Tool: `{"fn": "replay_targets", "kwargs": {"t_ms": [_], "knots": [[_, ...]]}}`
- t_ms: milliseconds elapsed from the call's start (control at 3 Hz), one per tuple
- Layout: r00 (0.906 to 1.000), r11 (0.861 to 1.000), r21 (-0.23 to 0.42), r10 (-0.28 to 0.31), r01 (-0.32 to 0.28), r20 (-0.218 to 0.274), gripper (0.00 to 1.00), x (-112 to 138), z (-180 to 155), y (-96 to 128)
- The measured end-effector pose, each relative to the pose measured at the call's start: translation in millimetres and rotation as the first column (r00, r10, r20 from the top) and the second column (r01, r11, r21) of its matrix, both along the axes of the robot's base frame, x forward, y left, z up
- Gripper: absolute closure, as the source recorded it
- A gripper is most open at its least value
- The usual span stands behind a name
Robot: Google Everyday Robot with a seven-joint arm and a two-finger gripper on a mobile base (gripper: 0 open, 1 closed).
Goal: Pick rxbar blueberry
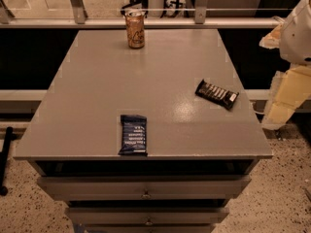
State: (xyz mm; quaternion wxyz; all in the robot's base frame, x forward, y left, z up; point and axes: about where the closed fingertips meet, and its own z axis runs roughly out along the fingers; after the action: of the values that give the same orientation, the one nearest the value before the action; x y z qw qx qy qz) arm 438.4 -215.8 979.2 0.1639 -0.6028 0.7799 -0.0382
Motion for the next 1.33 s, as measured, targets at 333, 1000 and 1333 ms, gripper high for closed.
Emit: {"fn": "replay_targets", "kwargs": {"t_ms": [333,1000,1333], "knots": [[1.0000,1.000,0.000,0.000,0.000,0.000,0.00,0.0,0.0,0.0],[0.9950,0.989,0.108,0.100,-0.098,-0.009,0.00,28.6,-27.2,30.6],[0.9795,0.968,0.154,0.201,-0.196,-0.015,0.00,35.2,-51.5,78.3]]}}
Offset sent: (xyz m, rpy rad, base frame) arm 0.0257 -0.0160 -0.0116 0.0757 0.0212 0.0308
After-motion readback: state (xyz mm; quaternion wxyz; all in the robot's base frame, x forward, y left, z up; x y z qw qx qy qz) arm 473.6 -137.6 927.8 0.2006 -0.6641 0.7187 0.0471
